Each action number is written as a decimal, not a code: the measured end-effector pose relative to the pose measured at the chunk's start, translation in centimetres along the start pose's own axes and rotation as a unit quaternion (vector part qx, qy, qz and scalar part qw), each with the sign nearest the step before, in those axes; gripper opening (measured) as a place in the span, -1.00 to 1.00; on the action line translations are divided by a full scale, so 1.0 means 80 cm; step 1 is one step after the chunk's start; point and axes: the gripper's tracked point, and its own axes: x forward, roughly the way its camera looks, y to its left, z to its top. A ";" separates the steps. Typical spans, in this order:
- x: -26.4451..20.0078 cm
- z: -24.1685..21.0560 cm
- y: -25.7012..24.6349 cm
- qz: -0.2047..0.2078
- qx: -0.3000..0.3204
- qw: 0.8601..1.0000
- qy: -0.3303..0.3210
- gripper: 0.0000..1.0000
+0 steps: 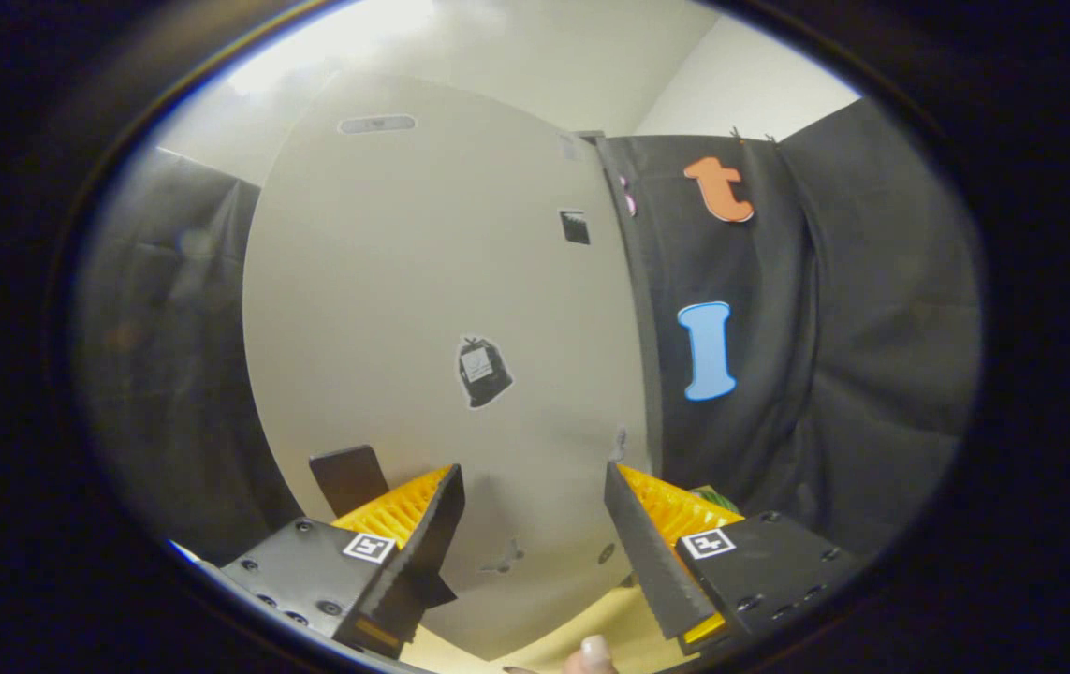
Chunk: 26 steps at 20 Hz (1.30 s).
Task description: Open the shoe cabinet door, grab the shoes and put them into the shoe cabinet, then close the shoe cabinet door.
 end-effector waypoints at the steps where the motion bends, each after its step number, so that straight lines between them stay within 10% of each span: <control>1: 0.010 -0.003 0.015 0.010 -0.002 1.000 0.001 0.90; 11: 0.098 -0.030 0.087 0.056 -0.002 0.998 0.012 0.90; 26: 0.106 -0.025 0.103 -0.008 -0.052 0.999 0.006 0.88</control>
